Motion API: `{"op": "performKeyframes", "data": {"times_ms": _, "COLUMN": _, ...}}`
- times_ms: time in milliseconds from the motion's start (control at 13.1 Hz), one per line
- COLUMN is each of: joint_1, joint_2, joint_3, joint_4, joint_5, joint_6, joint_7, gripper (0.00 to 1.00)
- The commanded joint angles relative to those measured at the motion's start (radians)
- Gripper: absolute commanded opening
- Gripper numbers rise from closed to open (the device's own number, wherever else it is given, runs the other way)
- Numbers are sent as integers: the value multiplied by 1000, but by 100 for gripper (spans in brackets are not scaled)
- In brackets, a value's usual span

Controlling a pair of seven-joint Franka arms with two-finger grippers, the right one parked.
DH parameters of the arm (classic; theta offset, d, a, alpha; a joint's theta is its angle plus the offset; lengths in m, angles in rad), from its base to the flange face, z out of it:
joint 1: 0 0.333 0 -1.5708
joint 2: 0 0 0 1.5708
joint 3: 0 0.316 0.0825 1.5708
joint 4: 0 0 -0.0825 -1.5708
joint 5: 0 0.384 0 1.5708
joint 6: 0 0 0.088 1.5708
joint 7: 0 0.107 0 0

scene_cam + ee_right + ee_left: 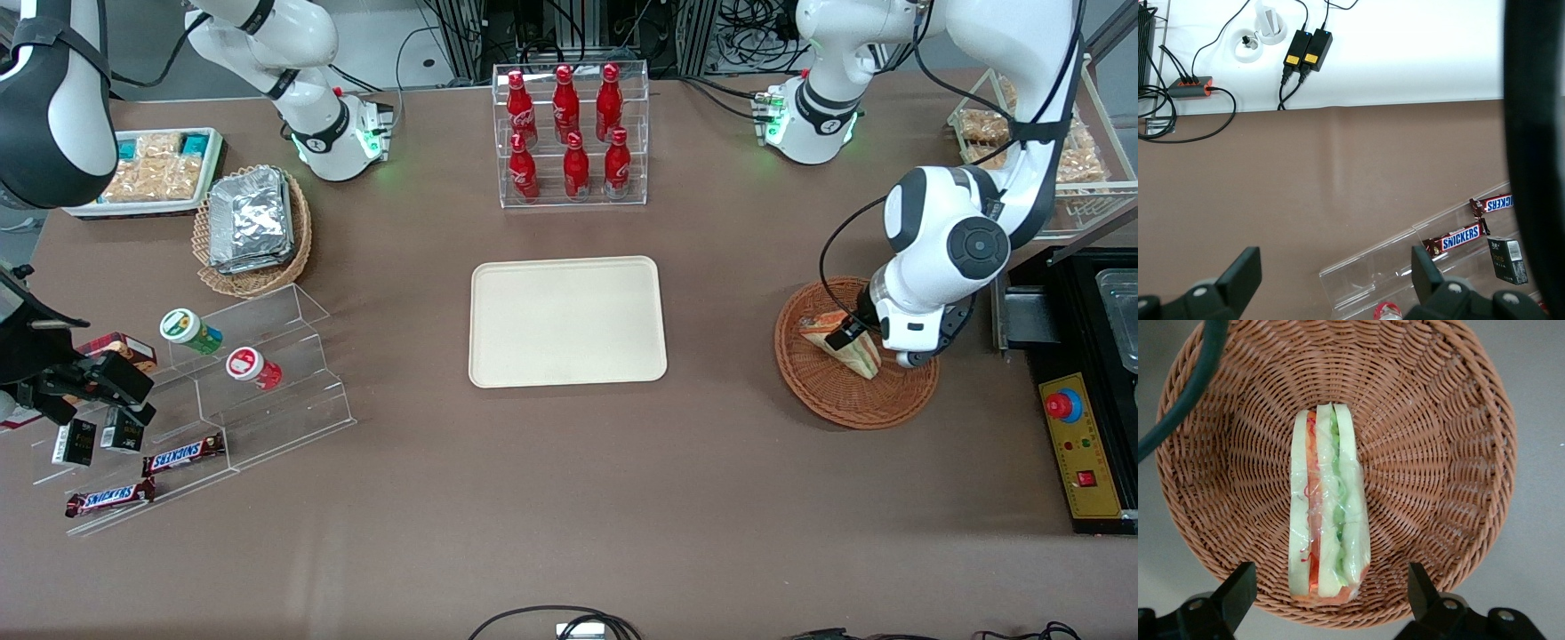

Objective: Place sandwich from basket to tray
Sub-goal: 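Lower the open left gripper around the sandwich and close it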

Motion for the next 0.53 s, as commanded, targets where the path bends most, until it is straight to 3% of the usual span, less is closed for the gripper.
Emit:
{"op": "performKeyframes", "data": {"times_ms": 0, "joint_1": -5, "joint_2": 5, "joint_3": 5, "joint_4": -39, "joint_5": 18, "joint_6": 69, "joint_7": -34, "gripper": 100}}
{"op": "performKeyframes", "data": {"times_ms": 458, "joint_1": 4, "joint_2": 74, "joint_3": 11, "joint_4": -85, "joint_5": 18, "joint_6": 207, "joint_7": -34, "gripper": 100}}
